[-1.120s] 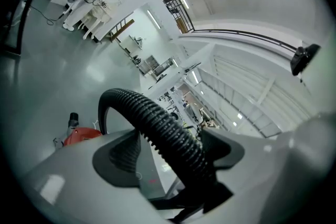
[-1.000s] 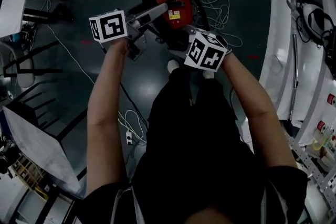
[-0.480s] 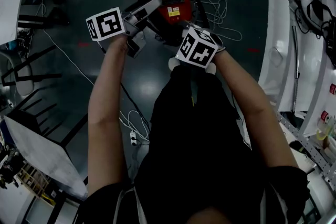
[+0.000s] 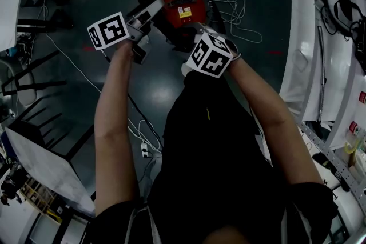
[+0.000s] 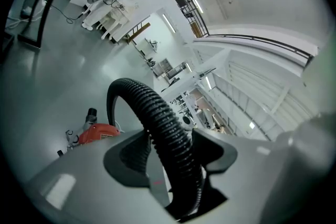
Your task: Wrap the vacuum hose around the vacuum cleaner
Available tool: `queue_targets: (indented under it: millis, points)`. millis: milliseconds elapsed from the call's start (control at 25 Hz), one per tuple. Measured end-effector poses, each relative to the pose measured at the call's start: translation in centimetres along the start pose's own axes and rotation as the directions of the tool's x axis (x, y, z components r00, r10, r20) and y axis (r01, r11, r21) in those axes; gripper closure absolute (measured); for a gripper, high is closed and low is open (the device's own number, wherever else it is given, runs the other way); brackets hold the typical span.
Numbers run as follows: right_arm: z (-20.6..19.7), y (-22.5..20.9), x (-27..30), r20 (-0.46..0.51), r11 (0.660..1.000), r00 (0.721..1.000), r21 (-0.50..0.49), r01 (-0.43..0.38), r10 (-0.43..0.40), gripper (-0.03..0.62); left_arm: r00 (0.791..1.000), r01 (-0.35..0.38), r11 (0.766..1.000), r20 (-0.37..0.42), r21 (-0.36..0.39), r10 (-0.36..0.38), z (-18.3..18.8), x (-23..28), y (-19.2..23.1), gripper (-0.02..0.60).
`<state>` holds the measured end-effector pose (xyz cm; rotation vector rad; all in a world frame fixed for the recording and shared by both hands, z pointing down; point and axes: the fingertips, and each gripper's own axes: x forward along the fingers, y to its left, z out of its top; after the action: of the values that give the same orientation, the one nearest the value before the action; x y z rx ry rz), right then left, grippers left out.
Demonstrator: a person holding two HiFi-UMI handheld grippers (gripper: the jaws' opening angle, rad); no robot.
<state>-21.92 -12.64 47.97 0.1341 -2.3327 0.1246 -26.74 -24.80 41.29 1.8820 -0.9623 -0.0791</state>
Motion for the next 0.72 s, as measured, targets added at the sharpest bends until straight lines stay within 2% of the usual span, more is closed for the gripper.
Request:
queue_targets:
  millis: [120, 240, 400, 720]
  points:
    - [-1.1, -0.8, 0.0, 0.001, 0.999, 1.000, 0.038, -0.019, 0.019, 0.329, 0.999, -0.032, 0.999, -0.006, 0.013, 0.032, -0.2, 0.8, 0.4, 0.331]
    - [-1.7, -1.5, 0.2, 0.015, 0.997, 0.999, 0.064, -0.034, 0.033, 0.379, 0.998, -0.062, 0.998, -0.009, 0.011, 0.062, 0.0, 1.6, 0.9, 0.333]
    - [-3.1, -2.7, 0.4, 0.012, 0.994, 0.999, 0.097, -0.044, 0.043, 0.401, 0.995, -0.100, 0.995, -0.014, 0.004, 0.100, -0.3, 2.8, 1.5, 0.334]
    - [-2.9, -6.0, -0.7, 0.099, 0.981, 0.993, 0.171, -0.088, 0.071, 0.421, 0.990, -0.138, 0.990, 0.014, 0.017, 0.138, 2.0, 5.2, 0.6, 0.331]
